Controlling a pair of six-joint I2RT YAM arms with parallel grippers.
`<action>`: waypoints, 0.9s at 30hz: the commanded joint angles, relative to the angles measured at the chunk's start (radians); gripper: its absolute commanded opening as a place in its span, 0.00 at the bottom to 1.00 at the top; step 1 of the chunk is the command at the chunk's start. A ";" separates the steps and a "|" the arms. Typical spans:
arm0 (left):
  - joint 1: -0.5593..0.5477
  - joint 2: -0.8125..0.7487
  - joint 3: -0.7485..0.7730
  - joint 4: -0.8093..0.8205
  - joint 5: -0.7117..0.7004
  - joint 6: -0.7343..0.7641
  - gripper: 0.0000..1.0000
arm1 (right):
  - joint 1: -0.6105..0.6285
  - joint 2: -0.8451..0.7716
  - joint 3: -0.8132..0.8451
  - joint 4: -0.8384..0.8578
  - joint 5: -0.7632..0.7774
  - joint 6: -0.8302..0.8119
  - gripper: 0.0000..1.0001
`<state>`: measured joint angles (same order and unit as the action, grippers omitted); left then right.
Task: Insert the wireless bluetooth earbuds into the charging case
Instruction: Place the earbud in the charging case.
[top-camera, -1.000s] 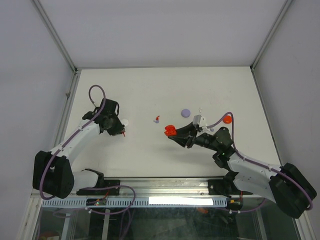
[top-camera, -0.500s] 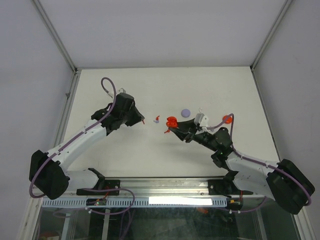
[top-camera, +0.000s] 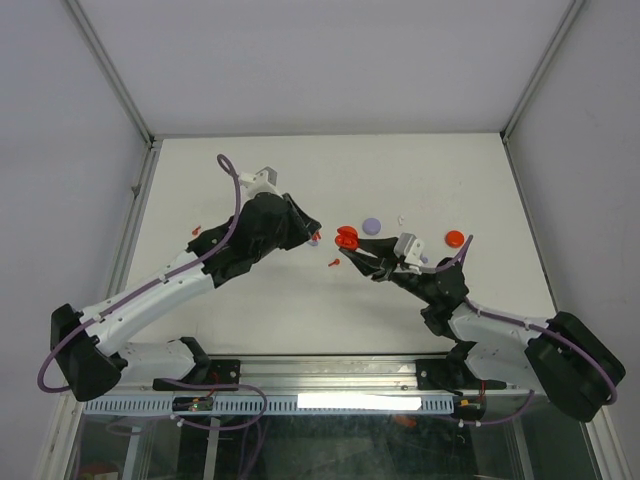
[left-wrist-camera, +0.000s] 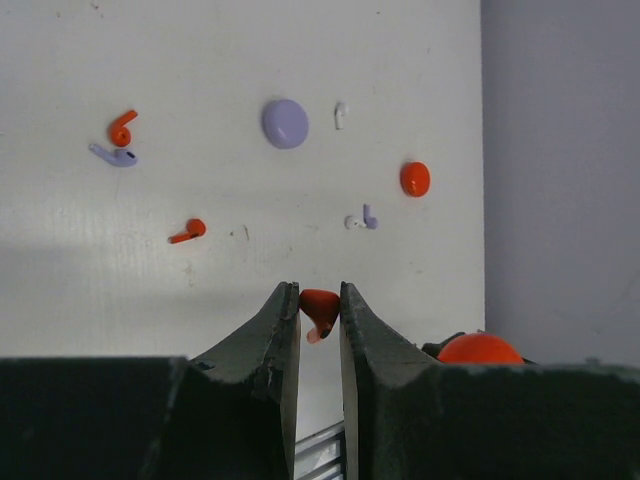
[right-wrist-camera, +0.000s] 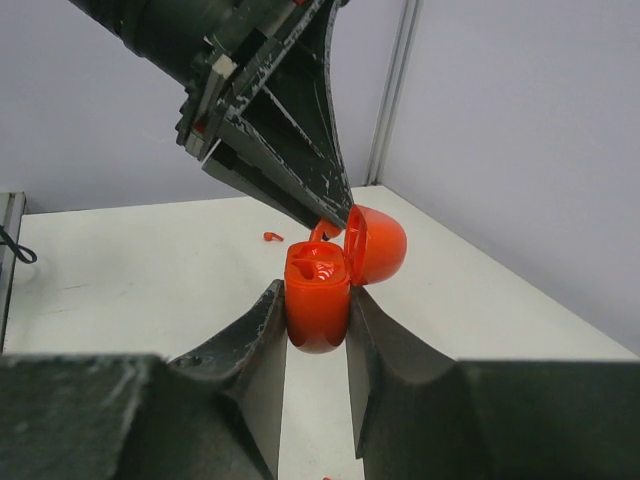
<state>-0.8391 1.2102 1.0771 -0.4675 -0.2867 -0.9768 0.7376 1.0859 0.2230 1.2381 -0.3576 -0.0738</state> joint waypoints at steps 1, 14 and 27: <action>-0.034 -0.078 0.027 0.116 -0.069 -0.004 0.11 | 0.003 0.012 0.006 0.113 0.026 -0.032 0.00; -0.130 -0.102 -0.002 0.267 -0.095 -0.001 0.11 | 0.005 0.059 -0.008 0.206 0.081 -0.021 0.00; -0.184 -0.030 0.009 0.307 -0.139 0.023 0.10 | 0.003 0.046 -0.019 0.218 0.093 -0.023 0.00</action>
<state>-1.0050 1.1767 1.0698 -0.2363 -0.3954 -0.9768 0.7376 1.1439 0.2066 1.3720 -0.2871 -0.0811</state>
